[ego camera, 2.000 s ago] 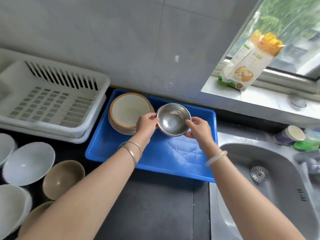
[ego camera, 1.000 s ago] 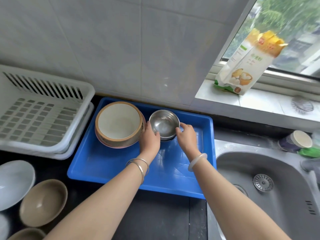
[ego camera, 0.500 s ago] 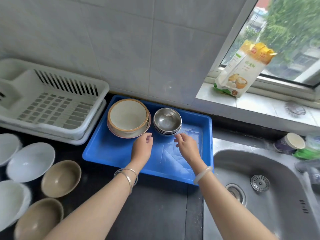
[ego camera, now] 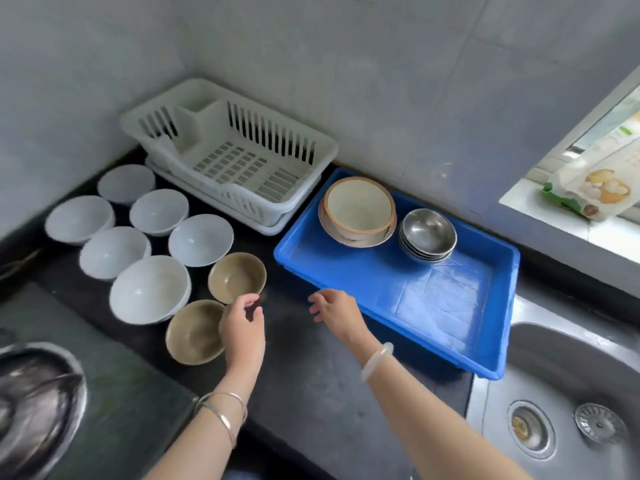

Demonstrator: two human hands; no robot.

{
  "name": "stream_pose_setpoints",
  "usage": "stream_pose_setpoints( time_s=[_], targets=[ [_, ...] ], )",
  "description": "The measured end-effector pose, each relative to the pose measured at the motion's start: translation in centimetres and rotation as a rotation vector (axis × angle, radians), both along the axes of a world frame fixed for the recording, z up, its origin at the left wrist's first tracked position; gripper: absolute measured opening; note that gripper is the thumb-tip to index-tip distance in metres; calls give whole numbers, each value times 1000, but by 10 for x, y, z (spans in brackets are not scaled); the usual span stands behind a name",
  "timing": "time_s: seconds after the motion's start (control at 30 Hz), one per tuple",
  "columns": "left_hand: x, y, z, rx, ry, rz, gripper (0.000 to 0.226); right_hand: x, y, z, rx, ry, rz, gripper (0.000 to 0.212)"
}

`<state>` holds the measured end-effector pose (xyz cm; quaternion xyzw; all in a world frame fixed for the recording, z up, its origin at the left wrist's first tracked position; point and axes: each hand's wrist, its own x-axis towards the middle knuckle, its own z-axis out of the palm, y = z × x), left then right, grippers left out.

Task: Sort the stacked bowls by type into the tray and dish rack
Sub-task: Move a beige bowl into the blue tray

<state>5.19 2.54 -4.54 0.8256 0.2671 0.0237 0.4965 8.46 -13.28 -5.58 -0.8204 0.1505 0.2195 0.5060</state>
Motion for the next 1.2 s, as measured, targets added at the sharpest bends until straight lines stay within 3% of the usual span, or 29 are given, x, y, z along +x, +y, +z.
stream_pose_setpoints(
  time_s=[0.2,0.33,0.47,0.7,0.93,1.2],
  targets=[
    [-30,44,-14,213,138,295,33,22,58,-22,-58,65,129,37],
    [-42,60,-24,80,145,461,57,41,86,-24,-65,152,121,53],
    [-47,73,-34,-118,103,481,75,51,102,-25,-26,180,88,45],
    [-53,86,-42,-325,74,487,56,51,101,-18,23,68,8,15],
    [-47,89,-42,-578,60,374,37,31,88,9,71,-55,44,15],
    [-38,82,-38,-715,80,471,34,1,93,19,-173,-34,305,15]
  ],
)
